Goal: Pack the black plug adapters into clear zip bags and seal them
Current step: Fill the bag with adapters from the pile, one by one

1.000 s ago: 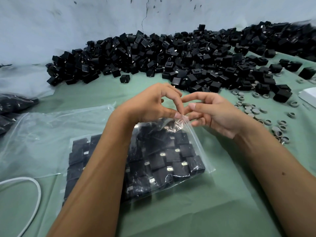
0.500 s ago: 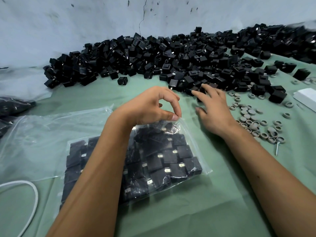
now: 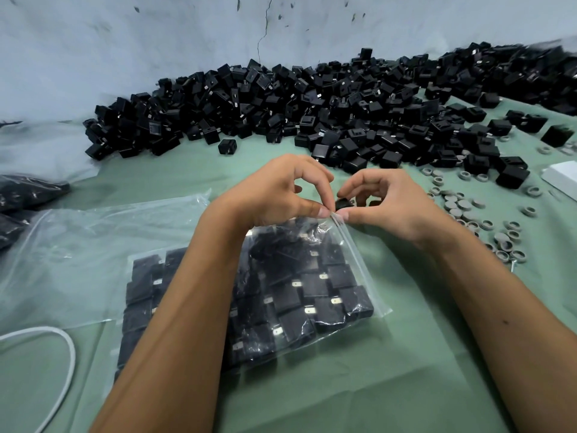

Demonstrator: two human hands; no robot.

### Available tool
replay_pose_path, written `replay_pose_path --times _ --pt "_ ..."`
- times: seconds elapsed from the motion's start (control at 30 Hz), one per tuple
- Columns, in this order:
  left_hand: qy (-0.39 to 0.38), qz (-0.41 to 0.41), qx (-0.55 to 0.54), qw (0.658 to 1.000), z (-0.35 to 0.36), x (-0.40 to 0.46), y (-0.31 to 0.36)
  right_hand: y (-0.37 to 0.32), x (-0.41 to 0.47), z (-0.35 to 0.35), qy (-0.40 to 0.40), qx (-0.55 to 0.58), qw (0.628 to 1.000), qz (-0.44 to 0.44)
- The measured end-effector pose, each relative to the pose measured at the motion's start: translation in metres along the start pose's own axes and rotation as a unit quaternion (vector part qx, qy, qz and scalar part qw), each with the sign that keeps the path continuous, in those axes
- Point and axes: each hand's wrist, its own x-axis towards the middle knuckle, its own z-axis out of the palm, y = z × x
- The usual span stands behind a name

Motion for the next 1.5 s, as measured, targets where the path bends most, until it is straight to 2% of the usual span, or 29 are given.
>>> replay_pose_path --times 0.1,0.3,0.47,0.67,0.8,1.03,1.2,1.37,1.43,1.5 --pt "0.002 0.0 0.001 1.0 0.0 -0.001 0.001 -0.002 -0.001 -0.003 -0.093 0.081 0.992 0.011" --pt "0.004 0.001 0.003 1.0 -0.002 -0.002 0.0 -0.002 -0.002 0.004 -0.18 0.145 0.973 0.006" --pt "0.006 0.0 0.002 1.0 -0.001 -0.001 0.0 -0.004 -0.002 0.004 -0.152 0.171 0.973 0.029" --pt "0.011 0.002 0.0 1.0 -0.001 -0.001 0.0 -0.01 -0.003 0.017 -0.193 0.222 0.955 0.043" --pt "0.008 0.008 -0.004 1.0 -0.002 -0.002 0.0 -0.012 -0.003 0.012 -0.164 0.28 0.945 0.053" --pt "0.01 0.012 -0.013 1.0 -0.001 -0.001 0.0 -0.016 -0.006 0.023 -0.236 0.397 0.881 0.1" --pt "0.004 0.008 -0.015 1.0 -0.001 -0.001 0.001 -0.013 -0.003 0.009 -0.196 0.366 0.901 0.123" --pt "0.004 0.008 -0.027 1.0 -0.001 -0.002 -0.002 -0.017 -0.007 0.021 -0.282 0.408 0.861 0.11" --pt "0.004 0.008 -0.028 1.0 -0.002 -0.002 -0.004 -0.016 -0.005 0.02 -0.253 0.4 0.873 0.116" --pt "0.001 0.008 -0.025 1.0 -0.002 0.0 -0.004 -0.013 -0.003 0.017 -0.187 0.375 0.898 0.133"
